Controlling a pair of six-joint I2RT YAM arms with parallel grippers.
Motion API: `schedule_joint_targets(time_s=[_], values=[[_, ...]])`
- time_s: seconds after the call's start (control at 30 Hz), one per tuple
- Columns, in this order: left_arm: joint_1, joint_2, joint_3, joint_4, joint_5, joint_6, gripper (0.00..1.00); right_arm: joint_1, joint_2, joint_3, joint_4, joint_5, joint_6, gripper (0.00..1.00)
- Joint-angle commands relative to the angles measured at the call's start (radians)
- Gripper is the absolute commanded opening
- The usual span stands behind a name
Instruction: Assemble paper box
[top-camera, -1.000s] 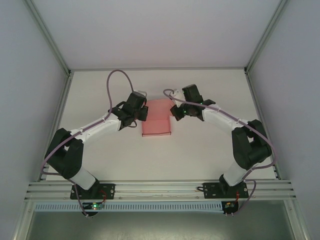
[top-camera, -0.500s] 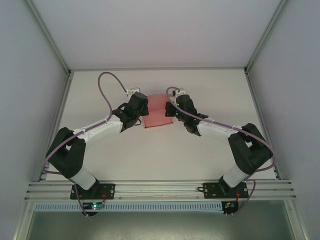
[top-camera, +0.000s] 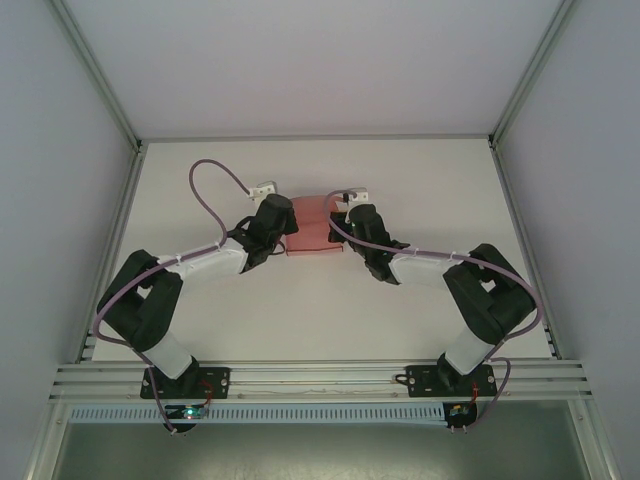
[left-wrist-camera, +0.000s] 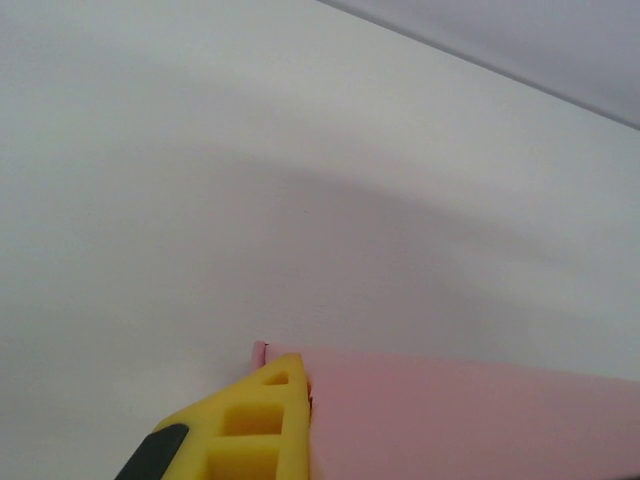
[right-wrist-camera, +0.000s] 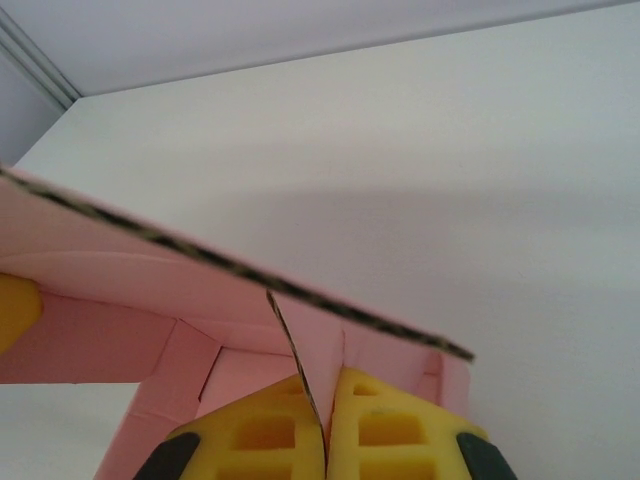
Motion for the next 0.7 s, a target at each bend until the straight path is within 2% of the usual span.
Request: schedule_joint_targets(time_s=[0.0,0.1,0.17,0.3,0.47,0.67], values=[[-0.027,0.015,0.046,0.141,0.168,-0.099,0.00,0.062,0.032,-0.018,0.061,-0.235,-0.010,0.02],[-0.029,0.019,0.050,0.129,0.152,-0.115,0.00,0.068,0.034,-0.031,0.071,-0.248,-0.019,0.02],[-0.029,0.036,0.018,0.227,0.201,-0.118,0.00,0.069,0.039,-0.032,0.070,-0.247,-0.032,0.02],[-0.032,0.048,-0.054,0.323,0.276,0.016,0.00,0.061,0.015,-0.069,0.052,-0.233,-0.079,0.01],[-0.062,0.015,-0.205,0.473,0.286,0.134,0.00,0.044,-0.039,-0.152,0.051,-0.201,-0.158,0.02],[-0.093,0.039,-0.309,0.547,0.284,0.178,0.00,0.047,-0.027,-0.221,0.135,-0.195,-0.199,0.02]])
